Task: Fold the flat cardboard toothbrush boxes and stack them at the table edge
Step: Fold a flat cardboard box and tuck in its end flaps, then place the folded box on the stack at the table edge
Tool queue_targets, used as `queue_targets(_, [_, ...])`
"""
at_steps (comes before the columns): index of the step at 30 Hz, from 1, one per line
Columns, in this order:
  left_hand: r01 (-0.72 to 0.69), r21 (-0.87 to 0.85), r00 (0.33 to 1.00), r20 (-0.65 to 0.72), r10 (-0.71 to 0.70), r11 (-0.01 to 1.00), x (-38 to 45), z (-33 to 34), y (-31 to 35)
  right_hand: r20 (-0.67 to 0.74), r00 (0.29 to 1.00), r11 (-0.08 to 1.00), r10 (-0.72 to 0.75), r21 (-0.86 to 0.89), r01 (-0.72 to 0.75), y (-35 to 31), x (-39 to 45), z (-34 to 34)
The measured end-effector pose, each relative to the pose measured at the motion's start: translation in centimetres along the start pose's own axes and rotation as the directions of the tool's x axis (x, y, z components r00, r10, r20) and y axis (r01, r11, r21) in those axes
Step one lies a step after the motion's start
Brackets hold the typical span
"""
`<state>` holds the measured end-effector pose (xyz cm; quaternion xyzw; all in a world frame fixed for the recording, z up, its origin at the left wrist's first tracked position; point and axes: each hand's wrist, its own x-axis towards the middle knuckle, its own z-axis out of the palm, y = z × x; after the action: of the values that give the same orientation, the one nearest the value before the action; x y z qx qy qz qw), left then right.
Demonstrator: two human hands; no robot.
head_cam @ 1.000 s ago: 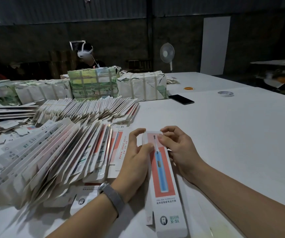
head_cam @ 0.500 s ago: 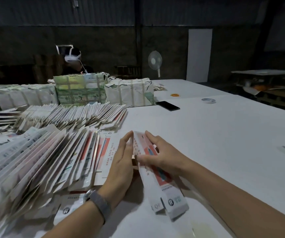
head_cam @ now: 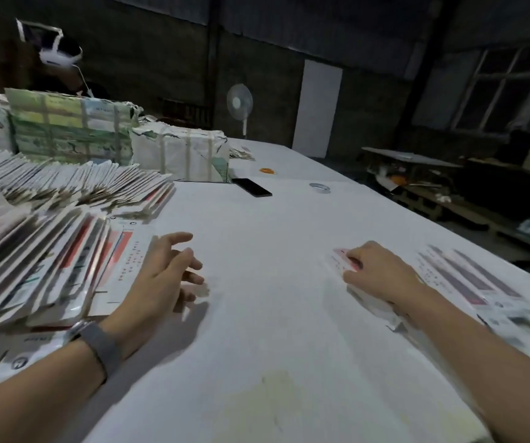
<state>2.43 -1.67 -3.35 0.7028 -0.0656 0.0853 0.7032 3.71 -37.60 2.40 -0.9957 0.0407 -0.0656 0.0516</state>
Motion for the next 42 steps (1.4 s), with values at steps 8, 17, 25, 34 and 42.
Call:
queue_targets(8, [-0.022, 0.042, 1.0, -0.001, 0.022, 0.999, -0.6, 0.8, 0.8, -0.195, 0.967, 0.841, 0.162, -0.485, -0.238, 10.0, 1.0, -0.1])
queue_targets(17, [-0.005, 0.04, 1.0, 0.015, 0.004, 0.999, -0.7, 0.8, 1.0, -0.226, 0.973, 0.99, 0.047, -0.119, -0.075, 3.3, 2.5, 1.6])
queue_targets(25, [-0.256, 0.765, 0.933, 0.036, 0.357, 0.591, -1.6, 0.2, 1.6, -0.188, 0.95, 0.827, -0.251, 0.469, 0.311, -16.2, 0.3, 3.2])
queue_targets(34, [-0.016, 0.998, 0.979, 0.029, 0.202, -0.066, -0.3, -3.2, 3.7, -0.101, 0.942, 0.678, -0.319, 0.671, 0.301, -21.9, -1.1, 6.6])
queue_targets(42, [-0.046, 0.982, 0.986, 0.075, 0.152, -0.182, -0.1, -3.1, 3.6, -0.098, 0.948, 0.559, -0.304, 0.787, 0.261, -21.7, -0.5, 7.0])
